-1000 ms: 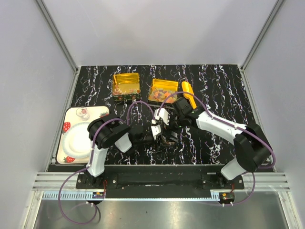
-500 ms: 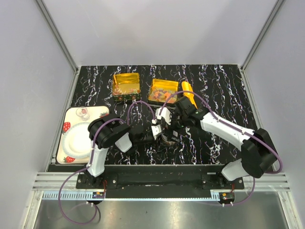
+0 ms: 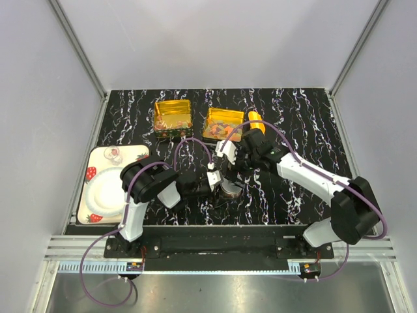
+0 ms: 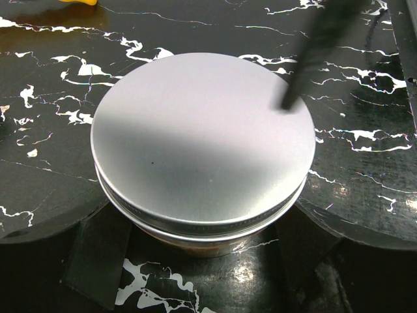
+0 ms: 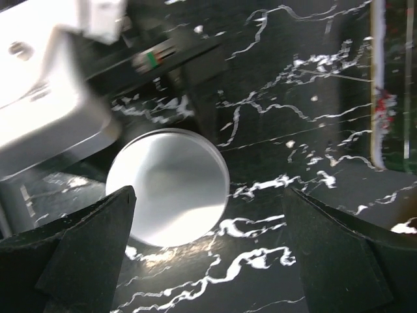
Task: Pack the candies
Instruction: Screw the bottle lid onto the packing bottle.
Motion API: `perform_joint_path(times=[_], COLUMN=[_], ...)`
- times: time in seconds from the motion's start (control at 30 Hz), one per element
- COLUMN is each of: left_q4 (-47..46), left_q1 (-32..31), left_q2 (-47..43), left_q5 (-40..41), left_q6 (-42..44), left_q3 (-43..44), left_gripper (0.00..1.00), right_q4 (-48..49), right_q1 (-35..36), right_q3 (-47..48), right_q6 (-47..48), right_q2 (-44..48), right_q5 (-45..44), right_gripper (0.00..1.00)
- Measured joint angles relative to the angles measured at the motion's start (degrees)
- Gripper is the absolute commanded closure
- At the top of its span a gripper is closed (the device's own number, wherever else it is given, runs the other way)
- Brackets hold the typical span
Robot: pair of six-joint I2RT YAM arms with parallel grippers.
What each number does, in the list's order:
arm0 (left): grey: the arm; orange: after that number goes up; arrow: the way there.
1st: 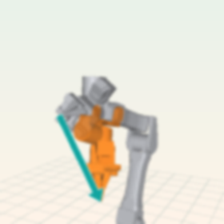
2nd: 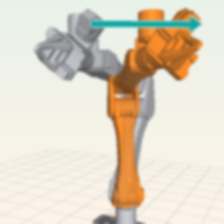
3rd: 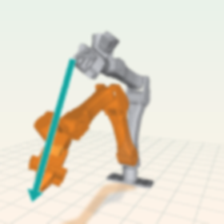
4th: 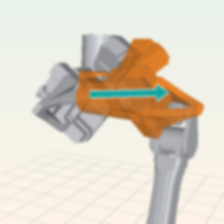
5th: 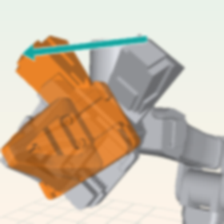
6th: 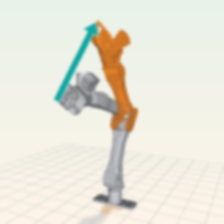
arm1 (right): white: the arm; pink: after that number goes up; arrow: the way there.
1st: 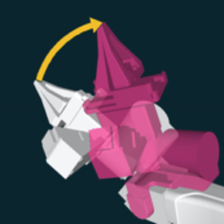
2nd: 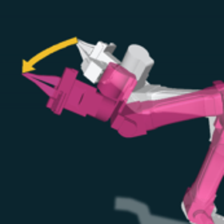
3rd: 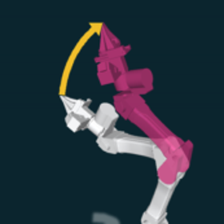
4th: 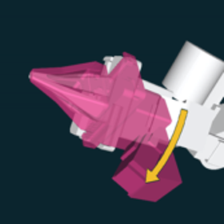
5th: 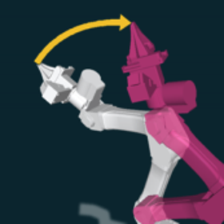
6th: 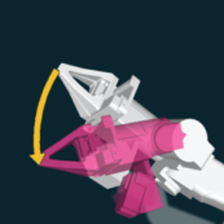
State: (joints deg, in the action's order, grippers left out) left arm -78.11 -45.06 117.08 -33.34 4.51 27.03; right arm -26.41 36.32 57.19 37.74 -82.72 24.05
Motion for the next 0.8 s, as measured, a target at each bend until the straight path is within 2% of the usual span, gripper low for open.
perform_joint_path(times=[0.5,0.8], left_q4=[0.0,0.0], left_q1=[0.0,0.1], left_q2=[0.0,0.0], left_q5=[-0.2,-0.3], left_q6=[0.3,0.4], left_q3=[0.0,0.0], left_gripper=[0.18,0.18], right_q4=[5.7,7.2], right_q1=[0.1,1.5], right_q3=[-1.0,-0.9], right_q6=[-1.6,-1.7], right_q2=[-3.7,-4.1], right_q5=[-3.7,-4.6], right_gripper=[0.04,0.01])
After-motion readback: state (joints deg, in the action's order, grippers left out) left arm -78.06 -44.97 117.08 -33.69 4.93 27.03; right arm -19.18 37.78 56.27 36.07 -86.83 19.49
